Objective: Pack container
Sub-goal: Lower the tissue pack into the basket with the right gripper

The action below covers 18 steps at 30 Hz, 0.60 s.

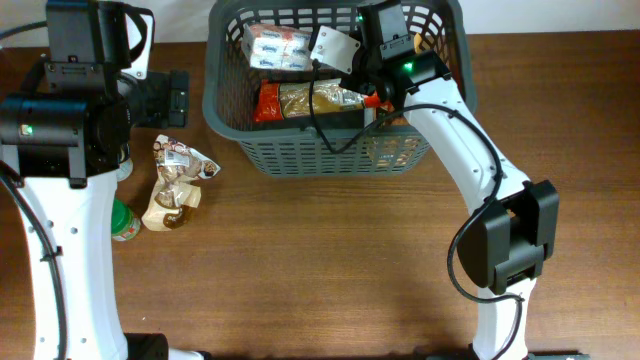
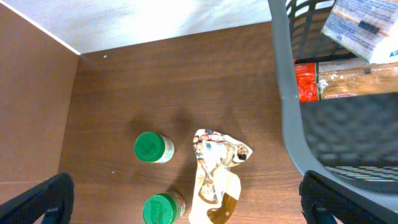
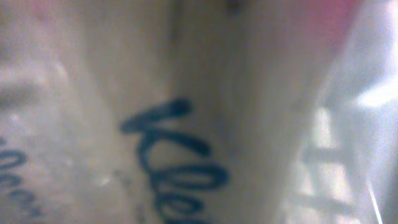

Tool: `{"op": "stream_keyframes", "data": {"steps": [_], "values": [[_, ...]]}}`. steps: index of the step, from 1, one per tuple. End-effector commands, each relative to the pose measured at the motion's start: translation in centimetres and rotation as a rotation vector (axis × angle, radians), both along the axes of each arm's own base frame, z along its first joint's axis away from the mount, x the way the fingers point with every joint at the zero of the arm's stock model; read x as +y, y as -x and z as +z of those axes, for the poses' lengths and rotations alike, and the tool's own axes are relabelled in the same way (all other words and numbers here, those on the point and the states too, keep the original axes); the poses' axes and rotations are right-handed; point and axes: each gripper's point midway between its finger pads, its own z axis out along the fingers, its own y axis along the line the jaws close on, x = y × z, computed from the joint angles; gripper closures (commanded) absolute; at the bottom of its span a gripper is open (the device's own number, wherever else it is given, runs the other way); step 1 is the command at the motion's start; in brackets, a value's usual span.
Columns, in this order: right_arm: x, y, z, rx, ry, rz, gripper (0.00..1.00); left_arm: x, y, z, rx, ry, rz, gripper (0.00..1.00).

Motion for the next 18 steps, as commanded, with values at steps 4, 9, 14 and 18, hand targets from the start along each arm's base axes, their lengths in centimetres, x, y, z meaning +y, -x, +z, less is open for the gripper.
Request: {"op": "stream_keyframes", "data": {"steps": [4,9,14,18], "values": [[-0.5,-0.6,0.5,-0.013,-0.016,-0.067,0.01,0.2,0.0,0.0,-0.003,0.001,0.015,0.01],[-5.2,-1.1,2.7,-0.039,-0.096,-0.466,0.01,0.2,0.0,0.0,-0.003,0.001,0.015,0.01],[-7.1,2.0,7.1,-0.001,-0.307,-0.666,0.01,0.2,0.0,0.0,-0.003,0.001,0.015,0.01],[-10.4,7.3,13.1,0.024,-0.434,-0.772,0.01,0.2,0.0,0.0,-0.003,0.001,0.015,0.01]]}}
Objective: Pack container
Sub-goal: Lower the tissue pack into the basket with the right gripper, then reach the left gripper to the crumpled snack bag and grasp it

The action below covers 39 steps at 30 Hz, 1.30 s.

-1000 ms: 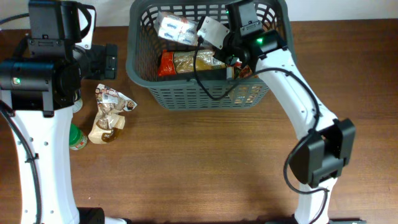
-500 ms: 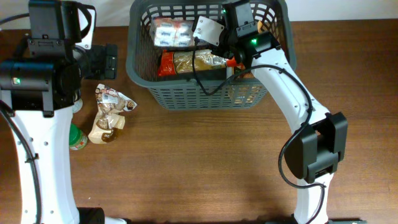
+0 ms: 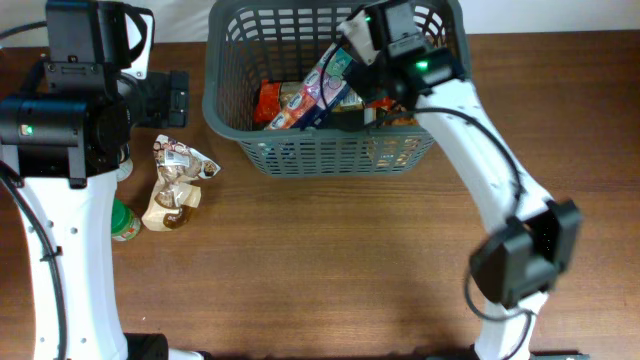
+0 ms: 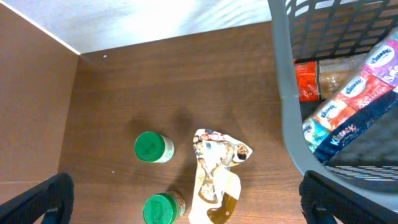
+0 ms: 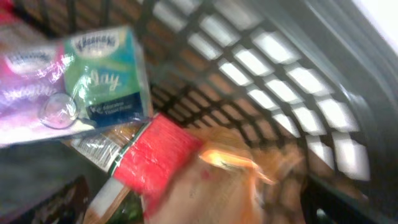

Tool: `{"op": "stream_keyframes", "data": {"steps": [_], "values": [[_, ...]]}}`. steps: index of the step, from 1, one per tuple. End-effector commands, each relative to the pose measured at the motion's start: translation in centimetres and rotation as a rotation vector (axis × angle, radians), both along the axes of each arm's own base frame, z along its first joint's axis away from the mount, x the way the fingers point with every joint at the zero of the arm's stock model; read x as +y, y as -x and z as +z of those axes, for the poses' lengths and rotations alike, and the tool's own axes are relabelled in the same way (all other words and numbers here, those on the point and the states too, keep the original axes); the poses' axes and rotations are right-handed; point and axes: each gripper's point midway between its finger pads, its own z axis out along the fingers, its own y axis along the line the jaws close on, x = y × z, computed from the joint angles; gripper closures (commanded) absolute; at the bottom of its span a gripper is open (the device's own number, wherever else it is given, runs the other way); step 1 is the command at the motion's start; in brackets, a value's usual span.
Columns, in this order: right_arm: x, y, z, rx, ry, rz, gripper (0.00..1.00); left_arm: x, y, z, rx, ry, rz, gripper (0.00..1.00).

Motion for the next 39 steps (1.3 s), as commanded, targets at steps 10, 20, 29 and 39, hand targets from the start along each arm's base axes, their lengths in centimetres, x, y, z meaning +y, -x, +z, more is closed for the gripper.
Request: {"op": "stream_keyframes", "data": {"steps": [10,20,29,39], "values": [[-14.8,13.2,16.2,-0.112,-0.637,-0.527,0.01,0.2,0.0,0.0,-0.004,0.001,0.015,0.01],[-24.8,17.9,12.0,0.041,-0.734,-0.886,0.01,-2.2,-0.8,0.3,-0.031,0.103,-0.082,0.01],[-28.5,19.0,9.8,0.089,-0.781,-1.076,0.01,-2.4,-2.1,-2.5,0.059,0.129,-0.11,0.01],[-30.4,18.9,6.3,0.185,-0.698,-1.18,0.01,1.8,-4.2,-13.6,0.407,0.25,0.057,0.01]]}}
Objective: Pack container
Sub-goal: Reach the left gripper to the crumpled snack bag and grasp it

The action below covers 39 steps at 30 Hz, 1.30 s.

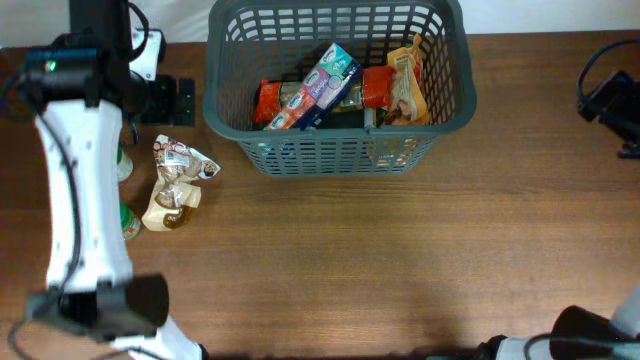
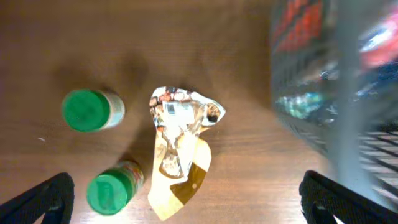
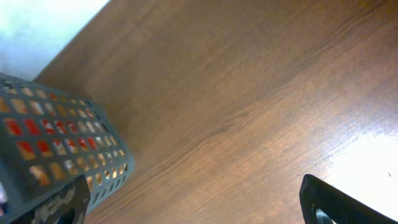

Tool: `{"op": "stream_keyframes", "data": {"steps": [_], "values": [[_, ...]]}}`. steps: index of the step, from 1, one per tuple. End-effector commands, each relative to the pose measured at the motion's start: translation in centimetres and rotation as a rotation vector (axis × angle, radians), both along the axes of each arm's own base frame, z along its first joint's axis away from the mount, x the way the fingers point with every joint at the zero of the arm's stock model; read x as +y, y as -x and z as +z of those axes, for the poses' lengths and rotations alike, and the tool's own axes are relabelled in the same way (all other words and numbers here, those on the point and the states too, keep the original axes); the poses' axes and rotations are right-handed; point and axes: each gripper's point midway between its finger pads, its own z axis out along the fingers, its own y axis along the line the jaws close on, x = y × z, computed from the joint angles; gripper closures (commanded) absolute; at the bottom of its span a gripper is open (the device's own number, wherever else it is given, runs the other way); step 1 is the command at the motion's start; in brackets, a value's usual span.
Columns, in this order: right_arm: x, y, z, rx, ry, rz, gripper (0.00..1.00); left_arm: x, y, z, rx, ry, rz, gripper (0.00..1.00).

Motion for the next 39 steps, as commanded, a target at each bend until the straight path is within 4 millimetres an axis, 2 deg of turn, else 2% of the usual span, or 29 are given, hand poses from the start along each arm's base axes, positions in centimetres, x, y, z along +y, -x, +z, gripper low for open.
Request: {"op": "stream_keyframes", "data": {"steps": [1,4,8,11,16,18,20,25,28,29,30,32,33,36,39], "values": [[-1.6,0.0,-1.5,0.056,0.013,-0.047,0.01,1.0,-1.1,-3.6,0.092,0.047,0.041,0.01],[-3.4,0.3,-2.7,0.09,-0.01,-0.105,0.01,1.8,-1.8,-7.0,0.179,0.055,0.06,0.01],[-5.2,1.2,-4.6,0.155,-0.046,-0.158,0.01,2.6,-1.6,-11.5,0.319,0.069,0.08,0.01],[-6.1,1.5,-5.5,0.183,-0.063,-0.182,0.01,2.9,-1.5,-14.7,0.409,0.083,0.106,0.01],[-6.4,1.4,-6.0,0.193,-0.069,-0.186,0.01,3.1,-0.7,-20.1,0.565,0.098,0.117,0.0],[-6.4,1.4,-6.0,0.194,-0.07,-0.186,0.01,3.1,-0.5,-21.7,0.606,0.103,0.119,0.0],[-6.4,1.4,-6.0,0.193,-0.069,-0.186,0.01,3.3,-0.2,-23.0,0.641,0.091,0.12,0.05],[-6.4,1.4,-6.0,0.193,-0.069,-0.186,0.01,4.2,0.3,-25.2,0.703,0.041,0.122,0.1],[-6.4,1.4,-6.0,0.193,-0.069,-0.186,0.01,4.3,0.9,-26.3,0.744,0.029,0.118,0.28],[-6.4,1.4,-6.0,0.193,-0.069,-0.186,0.01,4.3,1.1,-26.3,0.753,0.03,0.118,0.43],[-6.4,1.4,-6.0,0.193,-0.069,-0.186,0.02,4.3,1.2,-26.4,0.757,0.031,0.118,0.54],[-6.4,1.4,-6.0,0.193,-0.069,-0.186,0.01,4.3,1.2,-26.3,0.758,0.031,0.118,0.87],[-6.4,1.4,-6.0,0.193,-0.069,-0.186,0.01,4.3,1.3,-26.3,0.759,0.031,0.118,0.97],[-6.4,1.4,-6.0,0.193,-0.069,-0.186,0.01,3.8,1.7,-26.0,0.778,0.057,0.117,0.98],[-6.4,1.4,-6.0,0.193,-0.069,-0.186,0.01,3.7,1.6,-24.8,0.764,0.064,0.118,0.98]]}}
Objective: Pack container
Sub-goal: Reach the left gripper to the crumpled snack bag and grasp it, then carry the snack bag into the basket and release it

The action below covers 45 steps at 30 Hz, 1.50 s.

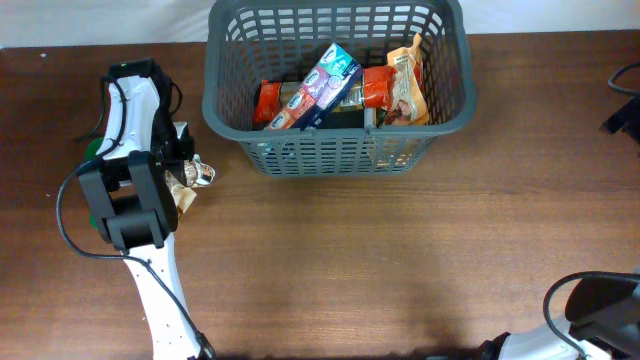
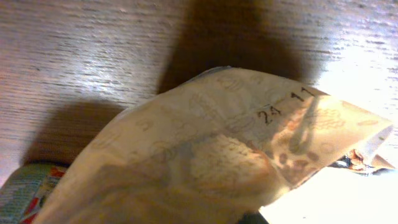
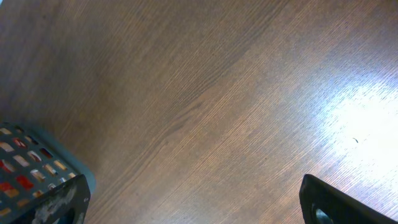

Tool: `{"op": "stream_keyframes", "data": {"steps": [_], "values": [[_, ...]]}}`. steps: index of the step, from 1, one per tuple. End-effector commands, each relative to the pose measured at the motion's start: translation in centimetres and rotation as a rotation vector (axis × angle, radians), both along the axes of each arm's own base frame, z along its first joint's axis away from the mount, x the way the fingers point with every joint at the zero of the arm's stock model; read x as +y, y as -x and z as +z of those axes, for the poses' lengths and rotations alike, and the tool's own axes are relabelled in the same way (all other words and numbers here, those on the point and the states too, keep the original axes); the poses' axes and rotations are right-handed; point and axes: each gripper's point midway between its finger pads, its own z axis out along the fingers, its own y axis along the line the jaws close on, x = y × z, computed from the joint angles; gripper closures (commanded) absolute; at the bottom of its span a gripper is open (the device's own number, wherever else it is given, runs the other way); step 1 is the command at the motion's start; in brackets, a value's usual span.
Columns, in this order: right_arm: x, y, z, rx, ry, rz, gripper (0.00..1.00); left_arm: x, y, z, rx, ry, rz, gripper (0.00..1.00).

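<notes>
A grey mesh basket (image 1: 228, 120) stands at the back and holds a tissue pack (image 1: 328, 78), a red packet (image 1: 268, 100) and an orange snack bag (image 1: 405, 85). Left of it a crumpled snack bag (image 1: 192, 178) lies on the table. My left gripper (image 1: 180, 168) is down right at this bag. In the left wrist view the snack bag (image 2: 205, 155) fills the picture and hides the fingers. My right gripper (image 3: 196, 210) hangs open over bare wood far to the right, with the basket's corner (image 3: 31, 180) at the edge of its view.
A green-lidded jar (image 1: 92, 148) peeks out behind the left arm, and a jar's label (image 2: 13, 194) shows beside the bag. The right arm (image 1: 620, 110) sits at the table's right edge. Brown wooden table (image 1: 400, 260) lies in front of the basket.
My left gripper was high over the snack bag and two green jars; now it is down against the bag. The right arm has shifted farther right, nearly out of the overhead view.
My right gripper was inside the basket, pressed close to the tissue pack. Then the pack lay tilted in the basket with the gripper above it. After that the right arm was off to the right and open, and my left arm has come down onto the snack bag.
</notes>
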Motion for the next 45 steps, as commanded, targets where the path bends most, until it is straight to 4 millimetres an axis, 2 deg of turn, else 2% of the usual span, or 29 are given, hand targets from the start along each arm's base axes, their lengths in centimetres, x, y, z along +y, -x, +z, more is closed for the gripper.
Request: {"op": "stream_keyframes", "data": {"steps": [1,4,5,6,9,11,13,19,22,27,28,31,34,37,39,42,45], "values": [[-0.3,0.2,-0.2,0.01,0.004,-0.019,0.01,-0.5,-0.2,0.7,-0.011,0.028,0.015,0.98],[-0.3,0.2,-0.2,0.009,0.004,-0.019,0.01,-0.3,-1.3,3.8,-0.097,0.012,0.024,0.98],[-0.3,0.2,-0.2,0.01,0.004,-0.019,0.01,-0.2,-2.3,6.3,-0.175,0.003,0.027,0.98],[-0.3,0.2,-0.2,0.01,0.004,-0.019,0.01,-0.1,-2.8,7.7,-0.224,-0.003,0.028,0.98],[-0.3,0.2,-0.2,0.01,0.004,-0.019,0.01,0.0,-3.9,11.7,-0.35,-0.02,0.026,0.98],[-0.3,0.2,-0.2,0.01,0.004,-0.019,0.01,0.1,-4.3,13.6,-0.409,-0.028,0.024,0.98],[-0.3,0.2,-0.2,0.01,0.004,-0.019,0.01,0.1,-4.3,15.0,-0.446,-0.033,0.023,0.98],[-0.3,0.2,-0.2,0.01,0.004,-0.019,0.01,0.1,-4.0,17.1,-0.493,-0.039,0.01,0.98],[-0.3,0.2,-0.2,0.01,0.004,-0.019,0.01,0.1,-3.9,18.8,-0.539,-0.048,-0.011,0.98],[-0.3,0.2,-0.2,0.01,0.004,-0.019,0.01,0.3,-4.1,24.0,-0.702,-0.08,-0.037,0.98],[-0.3,0.2,-0.2,0.01,0.004,-0.019,0.01,0.2,-3.8,26.2,-0.762,-0.09,-0.05,0.98],[-0.3,0.2,-0.2,0.01,0.004,-0.019,0.01,0.0,-3.2,30.3,-0.885,-0.114,-0.077,0.98],[-0.3,0.2,-0.2,0.01,0.004,-0.019,0.01,-0.6,-3.1,33.5,-0.997,-0.134,-0.131,0.98],[-0.3,0.2,-0.2,0.01,0.004,-0.019,0.01,-2.5,-2.9,37.0,-1.115,-0.147,-0.24,0.98],[-0.3,0.2,-0.2,0.01,0.004,-0.019,0.01,-4.7,-2.8,39.0,-1.187,-0.145,-0.347,0.98],[-0.3,0.2,-0.2,0.01,0.004,-0.019,0.01,-9.2,-2.9,41.5,-1.284,-0.124,-0.536,0.98],[-0.3,0.2,-0.2,0.01,0.004,-0.019,0.01,-14.9,-3.2,42.9,-1.356,-0.089,-0.753,0.98]]}}
